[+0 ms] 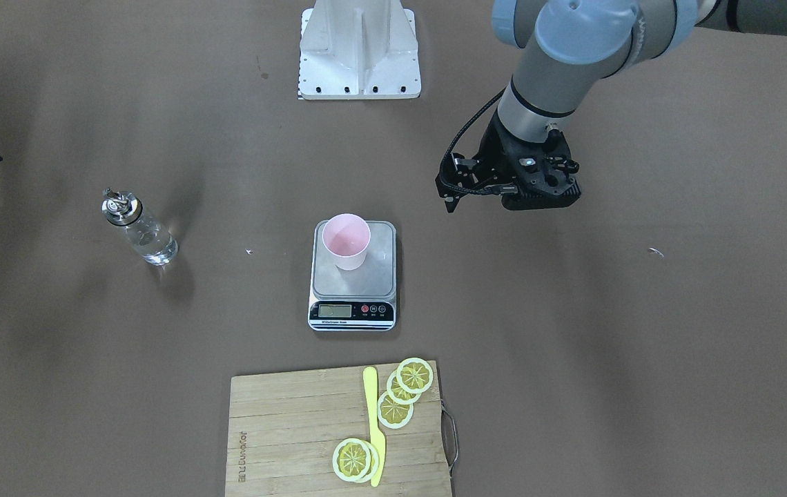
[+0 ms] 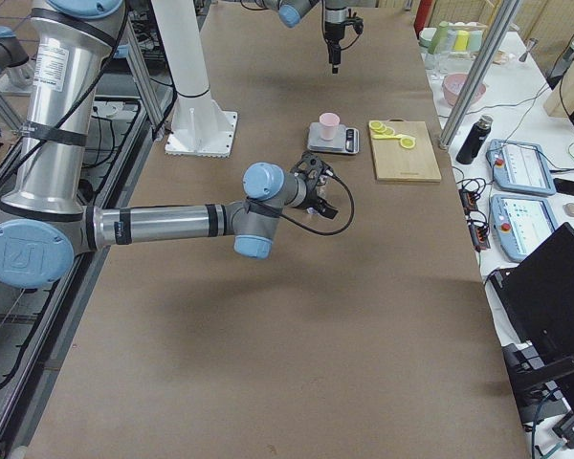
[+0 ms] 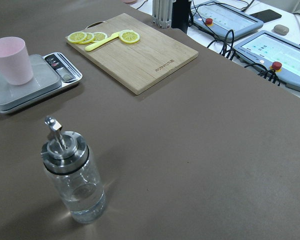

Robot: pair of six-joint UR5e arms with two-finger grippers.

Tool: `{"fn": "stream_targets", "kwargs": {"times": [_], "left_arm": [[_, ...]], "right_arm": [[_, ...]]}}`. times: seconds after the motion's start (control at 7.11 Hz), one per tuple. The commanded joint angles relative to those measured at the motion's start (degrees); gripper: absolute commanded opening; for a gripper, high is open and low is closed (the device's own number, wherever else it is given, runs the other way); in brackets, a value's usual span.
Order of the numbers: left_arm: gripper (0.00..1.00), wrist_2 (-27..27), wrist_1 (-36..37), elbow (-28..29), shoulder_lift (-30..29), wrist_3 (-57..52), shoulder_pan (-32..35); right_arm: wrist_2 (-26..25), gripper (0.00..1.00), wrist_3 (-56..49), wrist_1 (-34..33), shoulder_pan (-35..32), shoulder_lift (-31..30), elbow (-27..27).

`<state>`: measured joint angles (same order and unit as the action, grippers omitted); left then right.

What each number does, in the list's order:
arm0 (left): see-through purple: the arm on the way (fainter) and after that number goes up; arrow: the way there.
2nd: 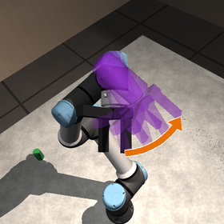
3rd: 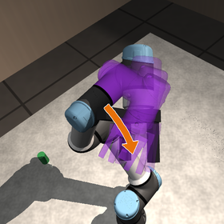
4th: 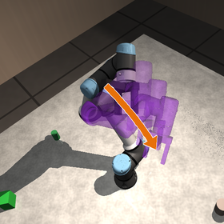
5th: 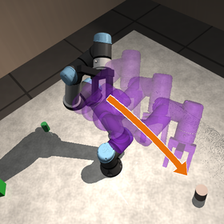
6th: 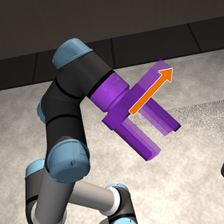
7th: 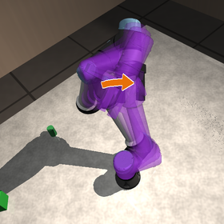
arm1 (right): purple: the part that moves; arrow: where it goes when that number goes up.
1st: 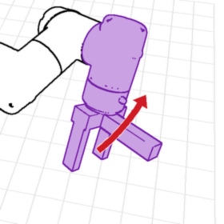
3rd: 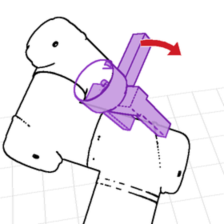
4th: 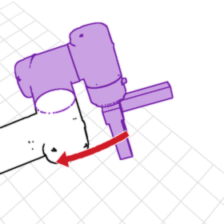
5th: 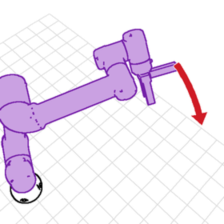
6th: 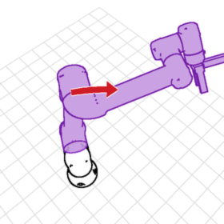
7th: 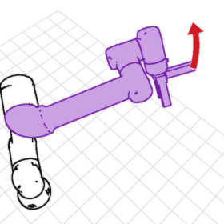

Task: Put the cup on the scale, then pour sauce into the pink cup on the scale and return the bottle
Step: 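Move the right gripper toward the glass bottle with metal spout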

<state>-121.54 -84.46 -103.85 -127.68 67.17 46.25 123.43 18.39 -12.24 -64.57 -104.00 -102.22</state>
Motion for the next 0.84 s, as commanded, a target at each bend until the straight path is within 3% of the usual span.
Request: {"fn": "stream_targets", "kwargs": {"times": [0.0, 0.42, 0.7], "left_arm": [[1.00, -0.01, 0.00, -0.74, 0.76, -0.02, 0.06], [1.00, -0.01, 0.00, -0.74, 1.03, -0.02, -0.02], [1.00, -0.01, 0.00, -0.74, 1.21, -0.37, 0.06]], "right_arm": [[-9.39, 0.99, 0.85, 11.07, 5.21, -0.94, 6.49], [-10.74, 0.99, 1.91, 11.45, 9.87, 0.62, 6.33], [-16.79, 0.99, 7.10, 11.63, 16.73, 2.84, 6.33]]}}
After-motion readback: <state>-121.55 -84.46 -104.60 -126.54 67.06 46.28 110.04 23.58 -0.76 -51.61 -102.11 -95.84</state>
